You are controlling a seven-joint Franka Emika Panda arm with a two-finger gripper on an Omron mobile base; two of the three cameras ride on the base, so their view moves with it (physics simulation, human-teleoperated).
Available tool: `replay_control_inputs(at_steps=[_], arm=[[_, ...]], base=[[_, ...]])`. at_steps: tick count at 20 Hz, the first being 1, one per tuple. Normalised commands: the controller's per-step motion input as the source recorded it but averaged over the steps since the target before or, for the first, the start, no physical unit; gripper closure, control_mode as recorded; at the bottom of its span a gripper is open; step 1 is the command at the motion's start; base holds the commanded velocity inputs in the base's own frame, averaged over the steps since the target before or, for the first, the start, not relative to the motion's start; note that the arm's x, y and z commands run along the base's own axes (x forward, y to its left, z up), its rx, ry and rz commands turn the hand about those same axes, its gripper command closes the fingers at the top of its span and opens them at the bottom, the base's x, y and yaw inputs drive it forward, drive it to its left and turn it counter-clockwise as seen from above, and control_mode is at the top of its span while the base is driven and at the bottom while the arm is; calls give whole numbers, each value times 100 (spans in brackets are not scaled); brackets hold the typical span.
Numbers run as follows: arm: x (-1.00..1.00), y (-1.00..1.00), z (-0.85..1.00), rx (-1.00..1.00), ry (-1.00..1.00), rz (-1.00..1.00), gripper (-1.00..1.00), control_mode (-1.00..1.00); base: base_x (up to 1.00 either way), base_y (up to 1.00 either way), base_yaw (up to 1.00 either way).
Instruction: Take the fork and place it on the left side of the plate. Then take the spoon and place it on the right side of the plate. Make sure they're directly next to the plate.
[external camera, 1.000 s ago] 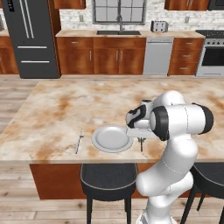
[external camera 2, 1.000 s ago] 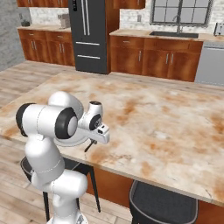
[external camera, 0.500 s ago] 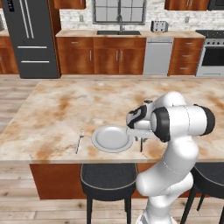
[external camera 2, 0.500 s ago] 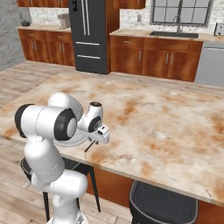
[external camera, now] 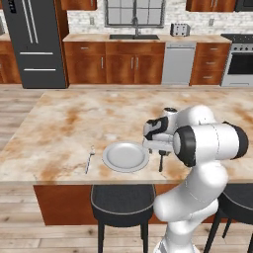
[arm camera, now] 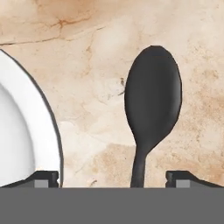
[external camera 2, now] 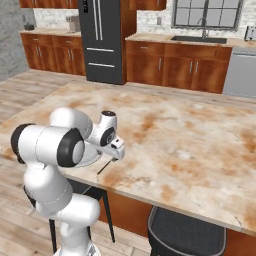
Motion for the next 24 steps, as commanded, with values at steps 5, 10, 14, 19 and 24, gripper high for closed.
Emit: replay_control_inputs(at_steps=[5,10,14,19,24], arm=[[-45,0,38,0,-6,4,-100,-100],[-55,4,30,-1,-5,4,-100,-100],[-60,9,34,0,0,6,-100,-100],[-69,12,27,0,-1,2,-100,-100],[-81,6,12,0,-14,2,-100,-100]], base=[[0,0,0],[0,0,0],[0,0,0],[0,0,0],[0,0,0]])
